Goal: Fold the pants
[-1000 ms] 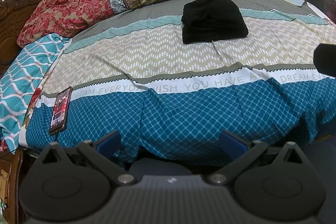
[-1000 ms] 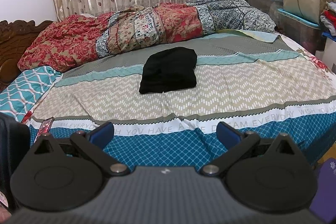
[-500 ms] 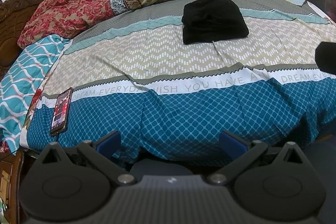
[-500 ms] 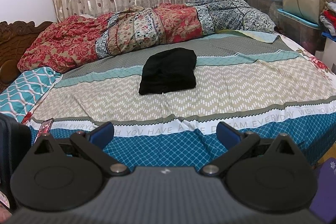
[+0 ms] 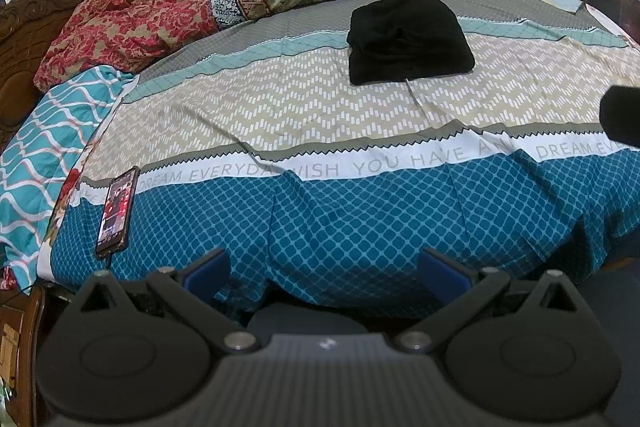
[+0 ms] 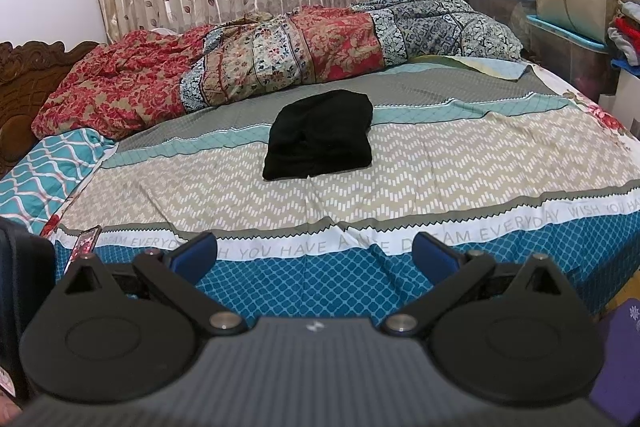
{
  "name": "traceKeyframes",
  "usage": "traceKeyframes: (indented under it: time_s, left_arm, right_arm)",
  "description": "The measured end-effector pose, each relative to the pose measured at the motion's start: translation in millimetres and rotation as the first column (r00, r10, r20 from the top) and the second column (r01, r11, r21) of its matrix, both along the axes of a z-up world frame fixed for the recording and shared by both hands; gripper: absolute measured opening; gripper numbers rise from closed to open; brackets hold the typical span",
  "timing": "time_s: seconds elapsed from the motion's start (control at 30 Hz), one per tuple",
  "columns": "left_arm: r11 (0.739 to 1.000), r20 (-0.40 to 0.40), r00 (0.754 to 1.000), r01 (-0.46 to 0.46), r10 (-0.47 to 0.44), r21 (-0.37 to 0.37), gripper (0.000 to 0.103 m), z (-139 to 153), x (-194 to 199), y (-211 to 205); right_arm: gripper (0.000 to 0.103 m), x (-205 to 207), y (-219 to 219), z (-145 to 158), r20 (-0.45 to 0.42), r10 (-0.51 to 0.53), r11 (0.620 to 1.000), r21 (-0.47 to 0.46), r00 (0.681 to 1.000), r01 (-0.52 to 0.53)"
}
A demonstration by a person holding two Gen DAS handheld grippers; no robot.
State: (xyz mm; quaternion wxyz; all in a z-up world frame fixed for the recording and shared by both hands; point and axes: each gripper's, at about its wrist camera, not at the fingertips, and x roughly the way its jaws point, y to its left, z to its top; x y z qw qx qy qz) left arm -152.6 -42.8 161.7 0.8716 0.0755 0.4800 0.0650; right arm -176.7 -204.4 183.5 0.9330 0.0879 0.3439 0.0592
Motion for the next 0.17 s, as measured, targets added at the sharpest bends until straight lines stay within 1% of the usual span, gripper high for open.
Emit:
traceKeyframes:
  time_s: [0.17]
  left_arm:
    - [1.000,0.019,1.000,0.001,0.000,-0.012,0.103,1.9,1.5,-0.1]
  right_arm:
    - [0.103,-1.1,-1.1,-2.6,-0.001,-0.002,1.000,0.000,1.000,0.002]
